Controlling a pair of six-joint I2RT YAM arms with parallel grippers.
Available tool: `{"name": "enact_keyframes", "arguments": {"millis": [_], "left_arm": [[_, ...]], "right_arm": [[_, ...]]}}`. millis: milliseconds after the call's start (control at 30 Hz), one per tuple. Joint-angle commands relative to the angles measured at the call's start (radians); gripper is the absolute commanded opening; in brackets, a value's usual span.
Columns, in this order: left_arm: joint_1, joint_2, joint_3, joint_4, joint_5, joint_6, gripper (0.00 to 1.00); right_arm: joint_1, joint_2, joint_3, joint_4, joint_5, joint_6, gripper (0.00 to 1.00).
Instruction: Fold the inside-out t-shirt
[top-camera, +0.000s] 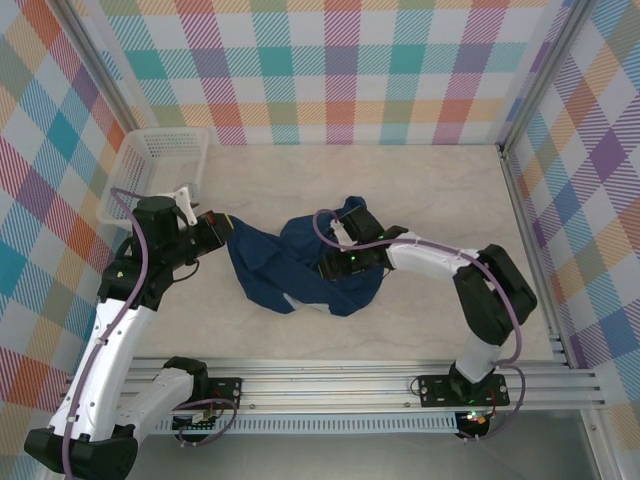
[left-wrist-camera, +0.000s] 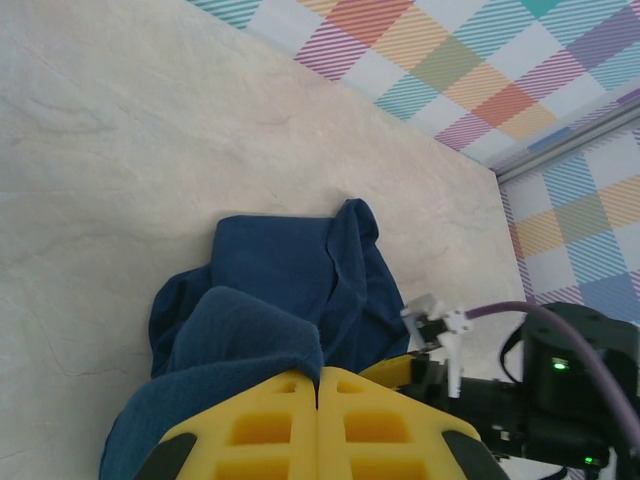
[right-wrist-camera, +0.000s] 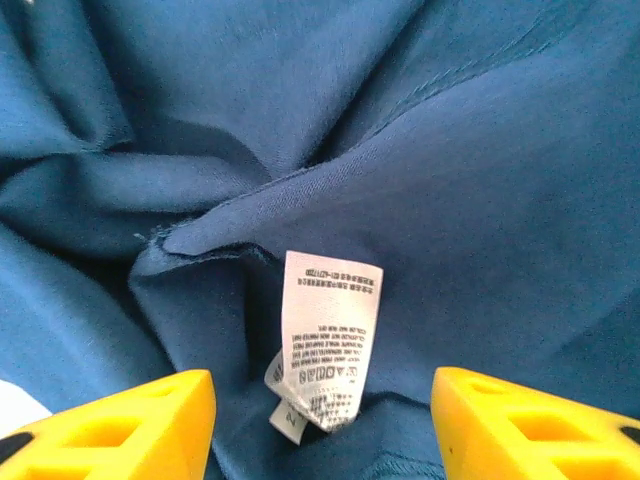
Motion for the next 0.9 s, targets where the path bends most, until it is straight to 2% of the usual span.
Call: {"name": "enact_keyframes", "arguments": {"millis": [0, 200, 367, 433, 533, 733, 867], "left_arm": [[0.014, -0.015, -0.014, 0.014, 0.019, 0.009, 0.0], [0.014, -0.015, -0.03, 0.014, 0.016, 0.022, 0.0], [0.016, -0.021, -0.035, -0.004, -0.009, 0.039, 0.0], [0.017, -0.028, -0.034, -0.019, -0.037, 0.049, 0.0], [0.034, -0.037, -0.031, -0.033, -0.06, 0.055, 0.0], [0.095, -0.021, 0.013, -0.01, -0.032, 0.041, 0.0], [0.136, 0.008, 0.075, 0.004, -0.007, 0.031, 0.0]], "right_arm": [[0.006, 0.042, 0.035, 0.009, -0.032, 0.045, 0.56], [0.013, 0.098, 0.057, 0.035, -0.09, 0.047, 0.47], [0.008, 0.081, 0.065, -0.017, -0.017, 0.007, 0.08], [-0.011, 0.01, 0.052, -0.052, 0.058, -0.017, 0.0], [-0.082, -0.145, 0.006, -0.073, 0.079, -0.032, 0.0], [-0.257, -0.432, -0.04, -0.063, -0.067, -0.02, 0.0], [-0.349, -0.531, -0.026, -0.053, -0.133, -0.003, 0.0]]}}
